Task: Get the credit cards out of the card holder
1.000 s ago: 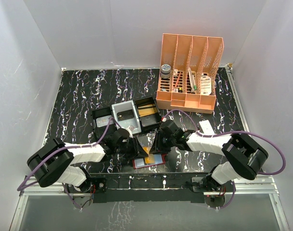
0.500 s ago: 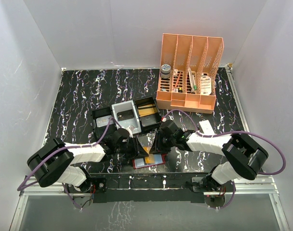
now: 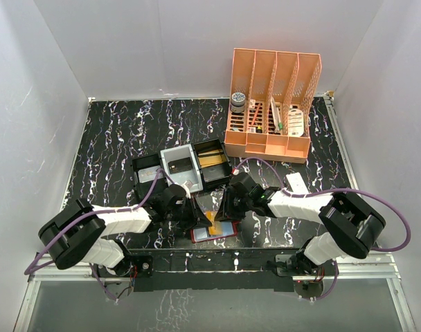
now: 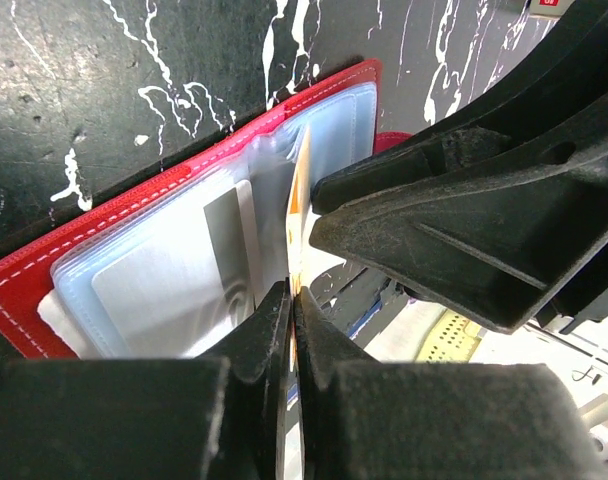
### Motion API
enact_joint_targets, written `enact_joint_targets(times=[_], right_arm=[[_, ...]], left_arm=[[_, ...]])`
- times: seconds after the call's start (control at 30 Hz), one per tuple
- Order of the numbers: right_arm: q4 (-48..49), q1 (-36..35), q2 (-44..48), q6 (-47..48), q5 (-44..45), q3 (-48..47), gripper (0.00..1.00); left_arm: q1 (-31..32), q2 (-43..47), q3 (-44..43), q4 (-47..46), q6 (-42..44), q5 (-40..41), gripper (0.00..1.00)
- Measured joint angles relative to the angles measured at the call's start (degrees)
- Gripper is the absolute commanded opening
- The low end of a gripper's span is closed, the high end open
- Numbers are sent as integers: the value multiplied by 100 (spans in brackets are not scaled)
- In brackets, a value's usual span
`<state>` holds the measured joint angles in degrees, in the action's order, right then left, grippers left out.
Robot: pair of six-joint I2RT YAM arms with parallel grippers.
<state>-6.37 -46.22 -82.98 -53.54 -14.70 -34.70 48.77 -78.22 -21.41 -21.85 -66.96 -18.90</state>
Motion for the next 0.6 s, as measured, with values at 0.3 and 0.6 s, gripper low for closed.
enact_joint_targets(times=[0.3,0.6], right_arm=[[24,-2,87,-44,68,39,34],[68,0,313,-57,127,107,40]], left_arm=[[0,114,0,79,9,22,0],[0,219,0,197,35,68,0]])
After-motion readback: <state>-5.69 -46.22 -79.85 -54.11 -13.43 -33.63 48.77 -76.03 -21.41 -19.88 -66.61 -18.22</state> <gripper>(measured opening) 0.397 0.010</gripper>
